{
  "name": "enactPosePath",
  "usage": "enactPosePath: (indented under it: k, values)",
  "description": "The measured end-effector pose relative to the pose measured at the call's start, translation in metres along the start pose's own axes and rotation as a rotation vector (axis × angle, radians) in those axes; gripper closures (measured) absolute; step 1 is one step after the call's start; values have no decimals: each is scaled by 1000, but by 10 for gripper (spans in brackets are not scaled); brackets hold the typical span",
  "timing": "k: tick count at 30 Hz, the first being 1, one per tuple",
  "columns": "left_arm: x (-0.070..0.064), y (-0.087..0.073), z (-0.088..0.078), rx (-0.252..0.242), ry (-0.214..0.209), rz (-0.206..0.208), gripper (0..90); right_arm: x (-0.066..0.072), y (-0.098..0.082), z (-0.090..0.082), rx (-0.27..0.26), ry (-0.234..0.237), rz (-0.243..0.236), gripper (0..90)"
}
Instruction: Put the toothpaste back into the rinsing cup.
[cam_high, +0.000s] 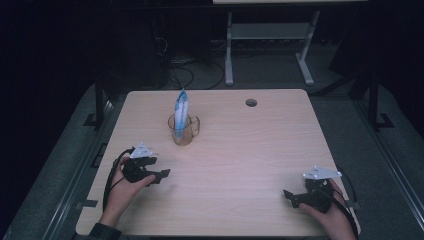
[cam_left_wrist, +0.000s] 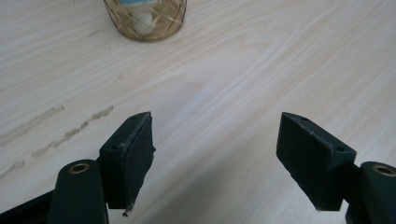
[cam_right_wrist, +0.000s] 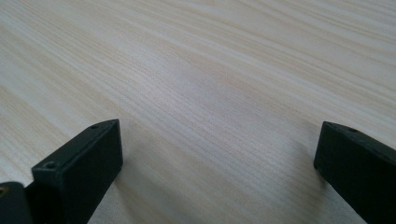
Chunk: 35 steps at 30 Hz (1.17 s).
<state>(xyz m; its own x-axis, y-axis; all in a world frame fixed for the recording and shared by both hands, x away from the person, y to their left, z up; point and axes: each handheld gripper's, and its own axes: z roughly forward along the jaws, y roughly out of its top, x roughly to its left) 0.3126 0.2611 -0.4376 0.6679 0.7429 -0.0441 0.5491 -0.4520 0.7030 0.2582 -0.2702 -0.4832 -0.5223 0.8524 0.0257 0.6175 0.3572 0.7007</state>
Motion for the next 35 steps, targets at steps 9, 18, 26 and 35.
enactPosePath:
  k: [9, 18, 26, 35]
  values:
    - [-7, -21, 3, 19, -2, 6, 268, 0, 0, 0, 0, 1, 0, 5]
    - [-11, -34, 8, 27, 4, 16, 258, 0, 0, 0, 0, 1, 0, 5]
    - [-12, -43, 11, -37, 25, 50, 168, 1, 0, 0, 0, 3, 1, 5]
    - [-12, -43, 11, -32, 21, 52, 150, 1, 0, 0, 1, 4, -1, 5]
